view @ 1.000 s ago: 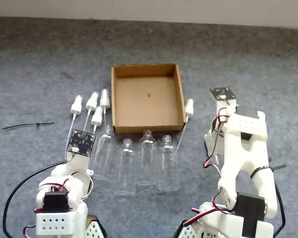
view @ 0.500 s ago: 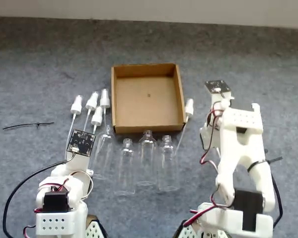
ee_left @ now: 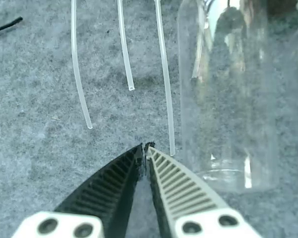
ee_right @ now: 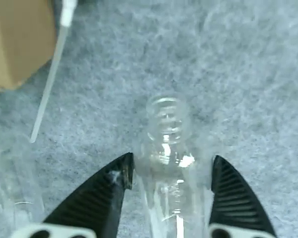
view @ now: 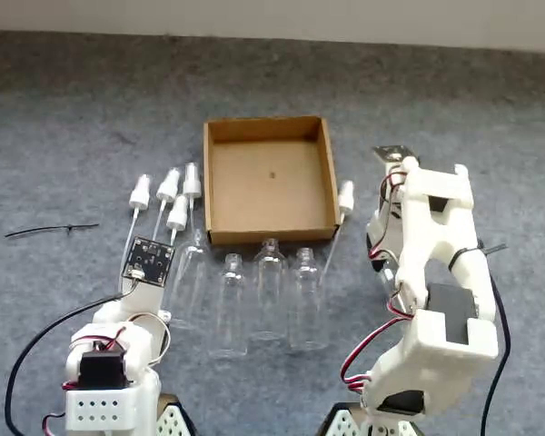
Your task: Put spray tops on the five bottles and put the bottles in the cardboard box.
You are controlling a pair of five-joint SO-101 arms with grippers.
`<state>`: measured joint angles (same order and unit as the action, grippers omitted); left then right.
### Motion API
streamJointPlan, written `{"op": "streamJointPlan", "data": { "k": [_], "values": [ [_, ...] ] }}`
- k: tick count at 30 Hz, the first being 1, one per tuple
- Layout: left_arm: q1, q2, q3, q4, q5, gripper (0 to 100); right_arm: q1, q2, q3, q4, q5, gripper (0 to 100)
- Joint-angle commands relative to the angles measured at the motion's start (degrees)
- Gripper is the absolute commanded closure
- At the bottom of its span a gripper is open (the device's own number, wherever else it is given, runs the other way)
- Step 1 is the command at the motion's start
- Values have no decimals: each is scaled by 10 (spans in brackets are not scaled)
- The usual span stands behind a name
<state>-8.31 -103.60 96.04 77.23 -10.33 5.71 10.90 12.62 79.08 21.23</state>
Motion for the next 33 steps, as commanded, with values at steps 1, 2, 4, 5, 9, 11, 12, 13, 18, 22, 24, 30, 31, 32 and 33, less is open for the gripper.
{"op": "streamJointPlan", "data": {
  "k": [1, 2, 4, 5, 9, 11, 12, 13, 18, 22, 24, 30, 31, 32, 33],
  "values": [
    [7, -6, 11, 0, -4, 968, 13, -4, -28, -26, -5, 897],
    [6, -7, 11, -1, -4, 966, 13, -4, -28, -27, -5, 917],
    [6, -7, 11, -10, -4, 966, 13, -7, -29, -27, -5, 958],
    [3, -7, 11, -20, -10, 966, 13, -7, -31, -26, -5, 974],
    [-60, -7, 6, -84, -143, 965, 13, -7, -31, -22, -9, 995],
    [-92, -7, -6, -101, -209, 965, 14, -7, -31, -9, -8, 995],
    [-106, -7, -10, -104, -215, 965, 15, -7, -32, -4, -8, 995],
    [-119, -7, -15, -104, -214, 965, 21, -7, -32, -2, -9, 995],
    [-133, -2, -22, -102, -214, 965, 58, -8, -42, -4, -6, 995],
    [-131, -2, -22, -102, -214, 965, 102, -7, -77, 0, 19, 995],
    [-131, -2, -14, -102, -214, 965, 124, -7, -87, 0, 31, 995],
    [-99, -1, 11, -102, -214, 965, 143, -4, -94, 0, 70, 995],
    [-98, -1, 11, -102, -214, 965, 146, -4, -94, 0, 76, 995],
    [-98, -1, 11, -102, -214, 965, 149, -4, -94, -1, 80, 995],
    [-98, -1, 11, -101, -214, 965, 152, -4, -93, -3, 83, 995]
  ]
}}
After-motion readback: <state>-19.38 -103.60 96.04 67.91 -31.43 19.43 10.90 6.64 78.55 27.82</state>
